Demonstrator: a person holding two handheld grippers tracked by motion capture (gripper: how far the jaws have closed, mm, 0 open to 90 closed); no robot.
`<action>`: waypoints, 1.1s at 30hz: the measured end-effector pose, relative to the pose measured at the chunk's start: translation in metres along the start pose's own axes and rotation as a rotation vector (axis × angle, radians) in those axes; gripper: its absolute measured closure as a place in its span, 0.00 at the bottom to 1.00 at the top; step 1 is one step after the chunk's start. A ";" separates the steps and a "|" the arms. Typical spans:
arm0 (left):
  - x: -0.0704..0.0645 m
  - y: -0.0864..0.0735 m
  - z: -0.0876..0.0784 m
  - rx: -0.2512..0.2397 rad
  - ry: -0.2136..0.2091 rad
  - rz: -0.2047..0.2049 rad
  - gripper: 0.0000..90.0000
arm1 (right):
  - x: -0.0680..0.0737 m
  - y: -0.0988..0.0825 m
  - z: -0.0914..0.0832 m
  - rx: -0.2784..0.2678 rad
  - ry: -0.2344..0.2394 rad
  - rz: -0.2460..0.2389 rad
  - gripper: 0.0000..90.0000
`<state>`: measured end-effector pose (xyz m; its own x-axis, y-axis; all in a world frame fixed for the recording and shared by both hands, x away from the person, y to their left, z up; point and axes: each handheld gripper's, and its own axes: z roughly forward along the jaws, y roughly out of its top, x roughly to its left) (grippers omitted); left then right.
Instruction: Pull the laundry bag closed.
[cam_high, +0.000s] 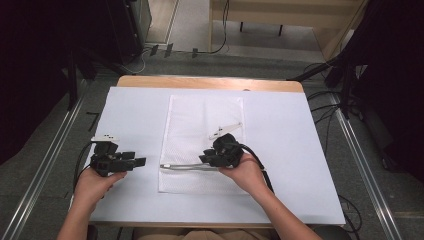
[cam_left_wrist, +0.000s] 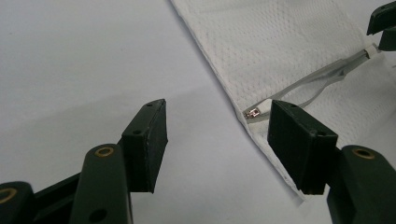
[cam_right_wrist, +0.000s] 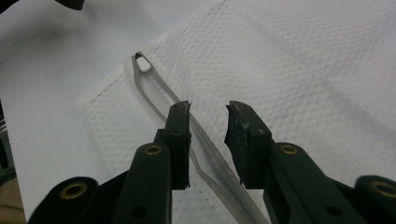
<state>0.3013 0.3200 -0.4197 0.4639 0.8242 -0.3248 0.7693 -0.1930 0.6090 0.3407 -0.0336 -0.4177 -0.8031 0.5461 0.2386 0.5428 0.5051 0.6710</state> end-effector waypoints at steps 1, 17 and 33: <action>0.000 0.000 0.001 -0.002 0.001 -0.001 0.43 | 0.002 0.001 0.002 -0.001 -0.005 -0.009 0.78; -0.001 0.010 0.009 0.013 -0.007 0.017 0.43 | 0.019 0.016 0.032 0.012 0.045 -0.016 0.80; -0.002 0.013 0.011 0.003 -0.023 0.019 0.43 | 0.031 0.022 0.067 0.037 0.085 0.009 0.84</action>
<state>0.3152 0.3099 -0.4188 0.4883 0.8077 -0.3303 0.7615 -0.2096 0.6133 0.3443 0.0388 -0.4426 -0.8153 0.4927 0.3043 0.5575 0.5254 0.6428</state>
